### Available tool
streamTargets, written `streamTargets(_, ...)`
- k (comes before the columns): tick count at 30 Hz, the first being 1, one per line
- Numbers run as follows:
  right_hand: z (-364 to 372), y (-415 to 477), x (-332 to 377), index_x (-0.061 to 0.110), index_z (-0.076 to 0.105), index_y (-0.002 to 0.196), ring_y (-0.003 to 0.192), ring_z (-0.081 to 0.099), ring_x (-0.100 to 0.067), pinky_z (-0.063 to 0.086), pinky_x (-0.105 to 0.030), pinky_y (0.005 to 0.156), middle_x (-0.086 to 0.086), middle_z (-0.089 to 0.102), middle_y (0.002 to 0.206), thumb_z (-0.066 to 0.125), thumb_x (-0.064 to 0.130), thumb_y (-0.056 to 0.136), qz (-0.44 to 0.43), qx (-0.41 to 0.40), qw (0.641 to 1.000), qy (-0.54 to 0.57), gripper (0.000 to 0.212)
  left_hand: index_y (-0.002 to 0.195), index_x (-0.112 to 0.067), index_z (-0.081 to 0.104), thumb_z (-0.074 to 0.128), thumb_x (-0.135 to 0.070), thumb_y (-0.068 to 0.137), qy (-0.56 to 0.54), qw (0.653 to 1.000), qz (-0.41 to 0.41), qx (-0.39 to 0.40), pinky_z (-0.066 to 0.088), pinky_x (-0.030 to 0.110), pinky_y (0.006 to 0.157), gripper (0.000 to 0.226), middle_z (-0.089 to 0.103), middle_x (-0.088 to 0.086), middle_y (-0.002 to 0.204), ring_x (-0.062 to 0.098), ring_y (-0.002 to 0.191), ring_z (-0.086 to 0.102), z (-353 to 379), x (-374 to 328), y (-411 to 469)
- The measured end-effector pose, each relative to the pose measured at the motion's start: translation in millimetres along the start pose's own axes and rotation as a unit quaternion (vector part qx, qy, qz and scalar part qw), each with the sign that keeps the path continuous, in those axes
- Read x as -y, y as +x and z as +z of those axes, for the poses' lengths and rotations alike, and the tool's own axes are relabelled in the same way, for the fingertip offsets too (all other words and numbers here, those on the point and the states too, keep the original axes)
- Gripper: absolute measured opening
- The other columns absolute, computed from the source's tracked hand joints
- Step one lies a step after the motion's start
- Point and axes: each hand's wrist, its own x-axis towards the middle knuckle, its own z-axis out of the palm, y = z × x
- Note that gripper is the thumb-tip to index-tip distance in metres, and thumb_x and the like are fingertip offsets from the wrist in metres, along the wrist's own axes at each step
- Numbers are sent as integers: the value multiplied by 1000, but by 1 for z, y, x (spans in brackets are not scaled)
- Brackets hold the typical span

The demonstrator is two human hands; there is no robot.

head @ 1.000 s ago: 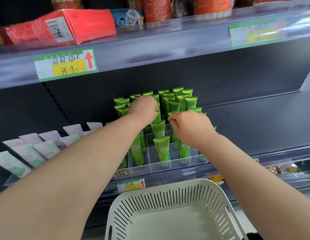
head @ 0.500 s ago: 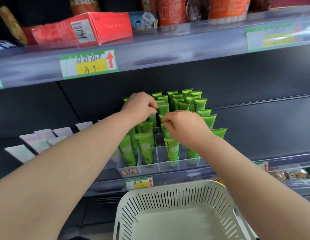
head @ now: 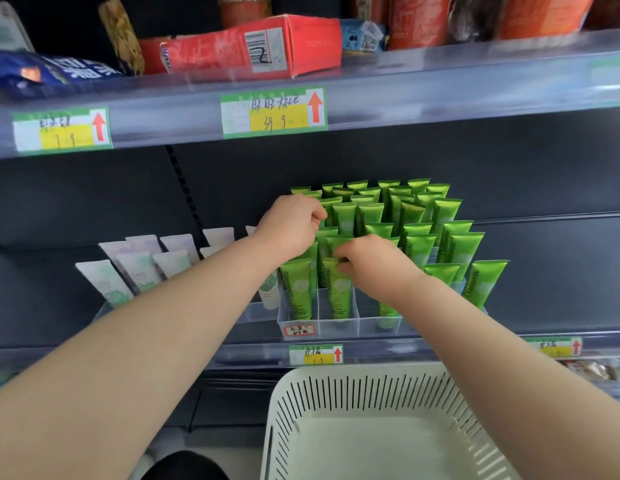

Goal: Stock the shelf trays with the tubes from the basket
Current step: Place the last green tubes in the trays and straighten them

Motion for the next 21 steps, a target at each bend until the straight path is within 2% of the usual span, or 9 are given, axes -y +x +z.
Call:
streamTargets(3,-2,-7,-5,13,63,102,80,60,-31,49,-34,67,-6,62,82,50,17,95,2,-1,1000,-17,15,118,-16,68,52,-4,94,-2,1000,8,0,49,37,95,31,65,3,118,19,107,60,2,-1,0)
streamTargets(5,-3,-11,-6,18,63,108,87,61,-29,45,-33,74,-5,66,89,49,21,96,-6,4,999,-32,19,117,-17,68,54,-6,94,1,1000,13,5,50,35,94,29,66,2,117,17,105,61,5,-3,1)
streamTargets(8,-6,-17,-7,24,64,108,91,60,-25,41,-38,85,1,67,91,50,34,95,-19,11,1000,-8,21,114,-20,70,62,-14,92,8,999,22,24,50,31,90,24,67,-1,113,15,101,62,7,-9,3)
streamTargets(10,-11,-21,-10,28,66,107,89,61,-21,46,-37,84,5,69,94,47,41,95,-19,-15,999,25,26,113,-21,70,65,-18,91,22,998,29,41,50,32,90,23,67,-2,113,15,100,62,7,-14,5)
streamTargets(13,-15,-25,-22,26,65,105,86,61,-23,46,-35,76,3,69,93,38,35,99,8,-54,998,8,29,117,-21,68,64,-19,92,70,994,43,71,51,35,90,25,67,-1,115,17,103,61,11,-22,9)
streamTargets(15,-14,-24,-27,24,63,107,87,61,-25,44,-33,75,1,69,94,39,26,99,33,-67,997,-18,26,119,-20,67,61,-17,93,110,989,44,91,50,32,84,26,67,0,115,18,102,61,15,-24,11)
streamTargets(18,-11,-24,-29,25,61,114,93,61,-26,44,-35,82,1,69,101,43,15,95,55,-82,995,-23,28,116,-19,68,59,-10,94,141,985,40,91,41,26,72,25,67,0,111,18,98,61,22,-26,15)
streamTargets(21,-9,-24,-31,23,61,111,94,59,-26,44,-38,85,0,68,100,44,14,93,59,-98,993,-25,26,113,-18,69,59,-9,94,133,987,29,80,39,25,71,23,68,0,110,15,91,59,25,-28,17)
